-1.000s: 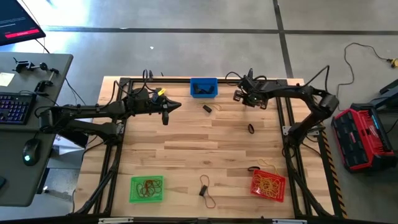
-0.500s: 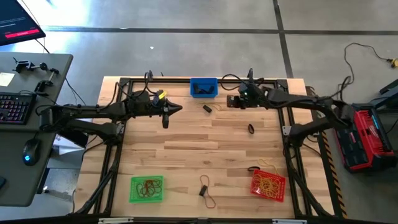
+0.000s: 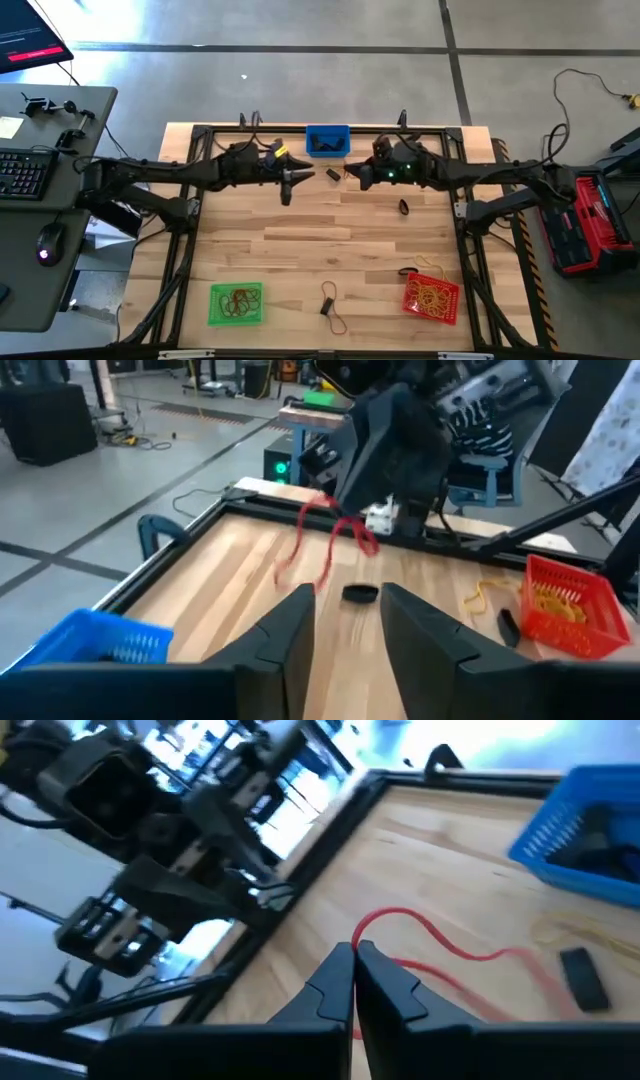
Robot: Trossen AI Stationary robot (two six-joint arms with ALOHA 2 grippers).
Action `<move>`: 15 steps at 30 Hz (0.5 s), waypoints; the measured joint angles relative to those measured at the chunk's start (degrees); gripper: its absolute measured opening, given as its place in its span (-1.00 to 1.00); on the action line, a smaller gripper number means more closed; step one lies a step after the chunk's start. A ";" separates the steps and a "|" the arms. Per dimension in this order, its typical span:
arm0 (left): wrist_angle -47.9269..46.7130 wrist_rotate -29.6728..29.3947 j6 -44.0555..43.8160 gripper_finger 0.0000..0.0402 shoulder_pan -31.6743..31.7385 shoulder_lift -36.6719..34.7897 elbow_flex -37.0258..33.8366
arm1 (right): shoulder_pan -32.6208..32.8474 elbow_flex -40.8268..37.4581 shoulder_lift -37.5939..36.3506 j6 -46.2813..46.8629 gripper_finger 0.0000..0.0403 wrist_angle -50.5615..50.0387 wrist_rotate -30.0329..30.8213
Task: Sort rubber bands into baskets
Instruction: Put the red rubber band into the green basket
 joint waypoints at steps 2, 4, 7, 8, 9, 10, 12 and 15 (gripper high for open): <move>0.02 0.12 0.09 -0.41 -0.19 2.71 2.85 | 0.55 0.00 0.00 -1.19 -1.00 1.45 0.13; -0.32 0.04 0.07 -0.37 -0.24 5.03 5.22 | 1.05 0.02 0.00 -2.07 -1.00 2.10 0.24; -0.20 0.05 0.07 -0.30 -0.24 7.83 8.14 | 1.52 0.37 0.00 -2.73 -1.00 2.01 -0.14; -0.23 0.06 0.32 -0.28 -0.24 8.58 8.93 | 1.67 0.61 0.00 -2.75 -1.00 2.02 -0.33; -0.38 0.19 0.76 -0.26 -0.24 9.29 9.63 | 1.83 0.91 0.00 -3.14 -1.00 2.10 -0.53; -0.71 0.45 1.32 -0.25 -0.27 9.99 10.23 | 1.97 1.29 0.00 -3.70 -1.00 2.07 -0.84; -1.56 1.28 2.28 -0.21 -0.36 11.25 11.39 | 2.25 2.03 0.00 -4.85 -1.00 2.05 -1.59; -1.91 1.53 2.42 -0.16 -0.74 12.65 12.66 | 2.25 3.12 0.00 -5.32 -1.00 2.23 -2.39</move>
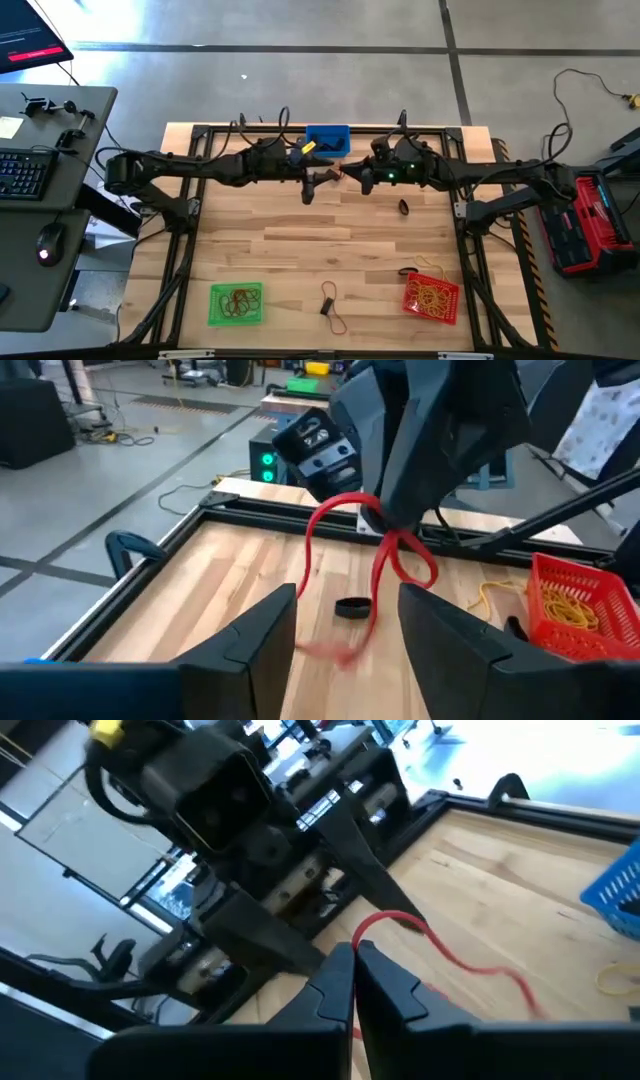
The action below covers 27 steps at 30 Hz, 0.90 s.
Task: Sort rubber bands into baskets
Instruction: Put the red rubber band into the green basket
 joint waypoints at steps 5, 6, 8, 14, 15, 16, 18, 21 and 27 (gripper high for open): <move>0.56 -1.18 1.35 -0.08 -0.62 0.33 1.14 | -0.02 0.98 0.00 -0.90 -1.00 -0.11 -0.33; 0.59 -2.15 1.46 -0.07 -0.68 0.32 1.14 | -0.02 1.05 0.00 -1.01 -1.00 0.02 -0.54; 0.22 -3.34 1.47 -0.06 -0.68 0.36 1.12 | -0.02 1.05 0.00 -0.99 -1.00 -0.15 -1.10; 0.11 -3.21 4.49 -0.11 -0.94 0.33 1.12 | -0.02 1.05 0.00 -0.84 -1.00 -0.15 -2.79; 0.15 -3.19 4.68 -0.14 -1.09 0.33 1.12 | -0.02 1.05 0.00 -0.85 -1.00 -0.12 -2.80; 0.19 -3.19 4.90 -0.18 -1.23 0.33 1.12 | -0.02 1.05 0.00 -0.89 -1.00 -0.09 -2.80; 0.13 -3.16 5.14 -0.27 -1.49 0.33 1.12 | -0.02 1.05 0.00 -1.00 -1.00 -0.09 -2.79; 0.15 -3.16 5.49 -0.47 -1.82 0.33 1.12 | -0.02 1.05 0.00 -1.00 -1.00 -0.03 -2.83; 0.14 -2.91 5.43 -0.95 -1.73 0.28 1.12 | -0.02 1.05 0.00 -1.02 -1.00 -0.01 -2.97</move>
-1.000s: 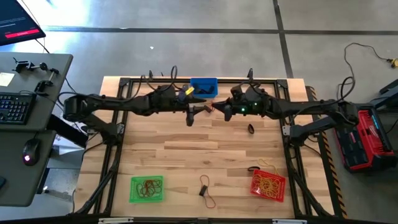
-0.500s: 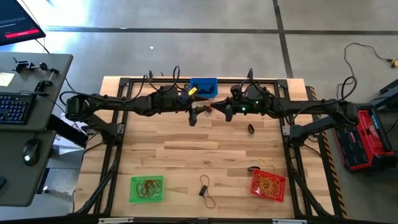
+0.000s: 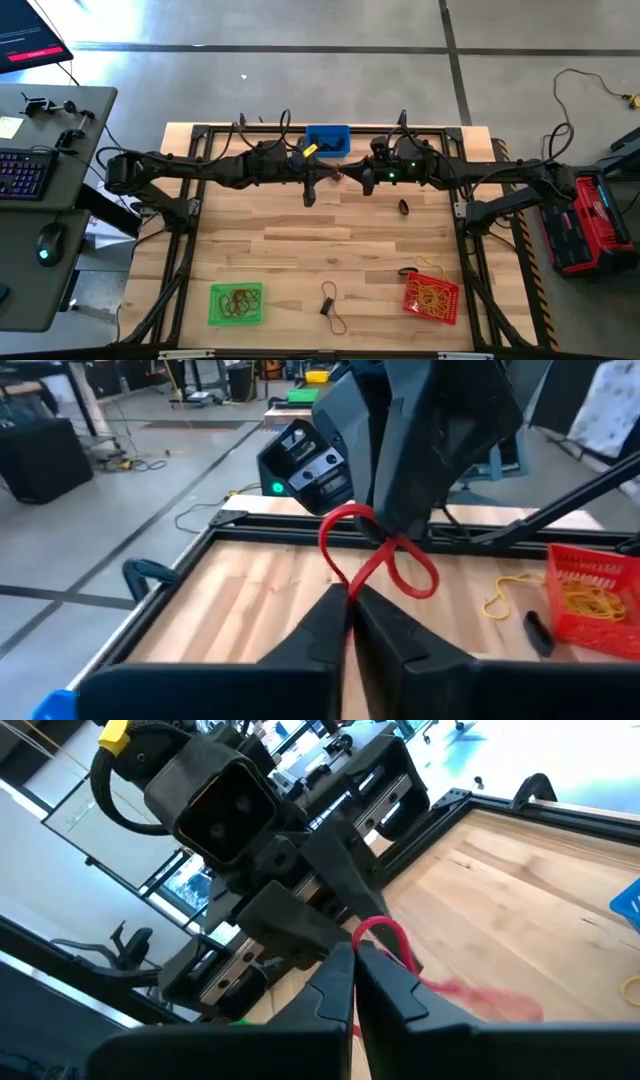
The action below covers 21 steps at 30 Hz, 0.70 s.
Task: Sort rubber bands into baskets
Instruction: Put the red rubber band into the green basket
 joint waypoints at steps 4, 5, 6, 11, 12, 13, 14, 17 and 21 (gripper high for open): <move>-0.24 2.76 -2.22 -0.98 0.61 -1.00 0.00 | 0.00 -0.01 0.00 0.15 -1.00 0.00 0.00; -1.04 3.13 -2.50 -0.99 0.88 -1.41 0.00 | 0.00 -0.02 0.00 0.05 -0.99 -0.03 0.00; -1.48 3.48 -2.59 -0.99 0.99 -1.87 0.00 | 0.00 -0.02 0.00 0.00 -0.98 -0.10 0.00; -6.95 5.13 -2.89 -1.00 2.48 -5.41 0.00 | 0.00 -0.02 0.00 0.00 -0.75 -0.27 0.00; -8.29 5.53 -2.90 -1.00 2.83 -6.21 0.00 | 0.00 -0.04 0.00 -0.01 -0.68 -0.27 0.00; -9.75 5.94 -2.91 -1.00 3.12 -7.05 0.00 | 0.00 -0.04 0.00 -0.03 -0.61 -0.28 0.00; -10.95 6.25 -2.91 -1.00 3.27 -7.92 0.00 | 0.00 -0.04 0.00 -0.28 -0.53 -0.28 0.00; -15.23 8.69 -2.83 -1.00 3.66 -10.89 0.00 | 0.00 -0.04 0.00 -2.38 -0.33 -0.31 -0.02; -21.17 11.57 -1.57 -1.00 3.04 -14.98 0.00 | -0.11 -0.04 0.00 -6.42 -0.22 -1.25 -0.27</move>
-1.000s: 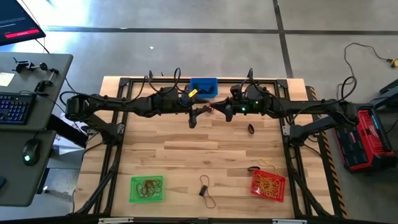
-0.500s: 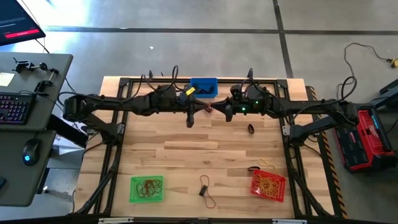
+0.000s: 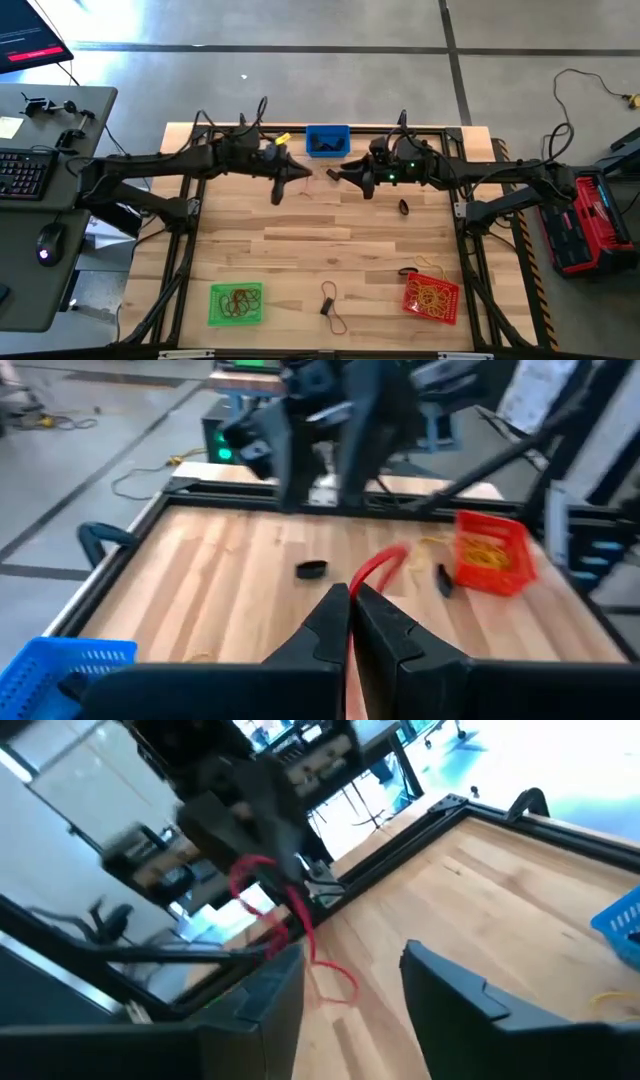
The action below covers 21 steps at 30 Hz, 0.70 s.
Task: Sort rubber bands into baskets
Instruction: Put the red rubber band into the green basket
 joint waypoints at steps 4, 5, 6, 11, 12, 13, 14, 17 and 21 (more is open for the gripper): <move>-6.06 0.35 -0.06 -1.00 -2.52 -4.04 -0.01 | -0.07 -0.02 0.00 -4.60 -0.32 -1.45 -0.68; -7.53 0.29 -0.47 -1.00 -3.40 -4.88 -0.02 | -0.07 -0.02 0.00 -5.79 -0.37 -1.78 -1.22; -8.93 0.23 -1.21 -1.00 -4.42 -5.65 -0.01 | -0.07 -0.02 0.00 -6.90 -0.44 -2.13 -1.84; -12.95 -4.01 -8.65 -1.00 -12.68 -8.32 -0.02 | 0.62 -0.02 0.00 -11.40 -0.87 -4.52 -2.66; -13.48 -6.29 -10.59 -1.00 -14.87 -8.63 -0.02 | 0.88 -0.02 0.00 -12.60 -0.93 -5.39 -2.66; -13.82 -8.28 -12.48 -1.00 -17.12 -8.88 -0.02 | 1.18 -0.02 0.02 -13.56 -0.96 -6.29 -2.64; -13.86 -9.96 -14.39 -1.00 -19.41 -8.97 -0.02 | 1.45 -0.02 0.02 -14.01 -0.96 -7.21 -2.66; -14.54 -14.89 -19.34 -1.00 -27.17 -8.97 -0.02 | 2.49 -0.04 0.02 -13.98 -0.91 -8.85 -2.64; -18.18 -21.17 -24.32 -1.00 -37.69 -8.82 -0.02 | 5.03 -0.04 0.02 -14.58 -0.97 -9.38 -0.58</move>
